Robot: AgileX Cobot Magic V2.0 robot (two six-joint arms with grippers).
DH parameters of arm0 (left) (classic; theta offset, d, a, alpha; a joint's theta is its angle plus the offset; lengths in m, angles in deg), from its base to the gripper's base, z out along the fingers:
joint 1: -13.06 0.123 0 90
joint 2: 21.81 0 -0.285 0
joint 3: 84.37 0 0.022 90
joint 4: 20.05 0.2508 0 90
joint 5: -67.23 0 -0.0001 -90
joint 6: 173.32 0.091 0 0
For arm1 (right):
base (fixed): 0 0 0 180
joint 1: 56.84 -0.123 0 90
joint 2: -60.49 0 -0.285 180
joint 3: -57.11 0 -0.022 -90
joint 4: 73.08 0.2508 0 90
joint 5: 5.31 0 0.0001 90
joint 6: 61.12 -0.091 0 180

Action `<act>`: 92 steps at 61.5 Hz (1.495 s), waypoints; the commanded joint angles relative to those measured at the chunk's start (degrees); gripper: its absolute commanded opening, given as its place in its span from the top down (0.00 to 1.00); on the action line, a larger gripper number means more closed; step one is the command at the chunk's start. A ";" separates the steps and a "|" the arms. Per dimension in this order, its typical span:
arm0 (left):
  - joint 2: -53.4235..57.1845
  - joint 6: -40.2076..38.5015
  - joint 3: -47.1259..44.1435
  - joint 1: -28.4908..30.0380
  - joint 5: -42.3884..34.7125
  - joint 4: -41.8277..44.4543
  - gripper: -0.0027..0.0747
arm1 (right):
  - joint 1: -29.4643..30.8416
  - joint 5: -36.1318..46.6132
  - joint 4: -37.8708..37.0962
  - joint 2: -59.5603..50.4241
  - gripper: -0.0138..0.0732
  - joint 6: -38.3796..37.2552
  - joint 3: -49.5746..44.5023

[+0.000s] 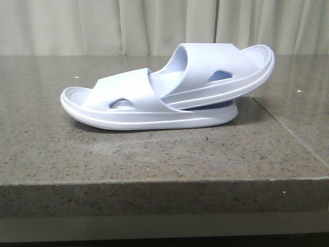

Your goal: Insert blue slippers together front up

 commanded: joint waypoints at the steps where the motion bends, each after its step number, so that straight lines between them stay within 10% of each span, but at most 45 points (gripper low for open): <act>1: 1.15 -0.16 -0.29 0.08 -5.58 -1.07 0.99 | 0.03 3.32 0.64 0.58 0.98 0.29 1.24; 92: 1.03 -3.77 -0.29 -2.64 -9.41 1.51 0.99 | 0.03 3.32 0.64 0.58 0.98 0.29 1.24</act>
